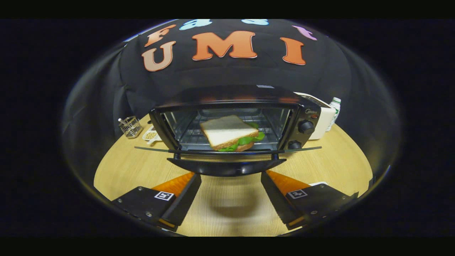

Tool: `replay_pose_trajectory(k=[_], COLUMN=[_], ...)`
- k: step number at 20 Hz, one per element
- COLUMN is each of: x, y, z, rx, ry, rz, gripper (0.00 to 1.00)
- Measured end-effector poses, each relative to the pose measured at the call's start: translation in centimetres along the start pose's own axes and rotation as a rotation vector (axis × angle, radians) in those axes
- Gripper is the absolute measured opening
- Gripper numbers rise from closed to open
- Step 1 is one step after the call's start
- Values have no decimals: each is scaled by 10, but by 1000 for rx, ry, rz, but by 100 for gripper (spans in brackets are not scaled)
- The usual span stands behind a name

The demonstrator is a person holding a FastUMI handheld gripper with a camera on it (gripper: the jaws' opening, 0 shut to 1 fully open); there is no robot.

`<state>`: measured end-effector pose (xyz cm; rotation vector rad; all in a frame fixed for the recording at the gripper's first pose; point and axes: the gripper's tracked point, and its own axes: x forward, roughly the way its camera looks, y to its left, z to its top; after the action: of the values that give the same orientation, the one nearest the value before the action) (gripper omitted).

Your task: Open the toaster oven, put the food inside, and close the toaster oven door.

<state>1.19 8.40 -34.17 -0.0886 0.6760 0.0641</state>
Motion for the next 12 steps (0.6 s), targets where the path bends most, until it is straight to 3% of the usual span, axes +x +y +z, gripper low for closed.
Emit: replay_pose_trajectory(k=[7, 12], x=[26, 18], y=[-13, -27], z=[42, 65], rx=[52, 132], ry=[-53, -70], rz=[-23, -27], gripper=[100, 99])
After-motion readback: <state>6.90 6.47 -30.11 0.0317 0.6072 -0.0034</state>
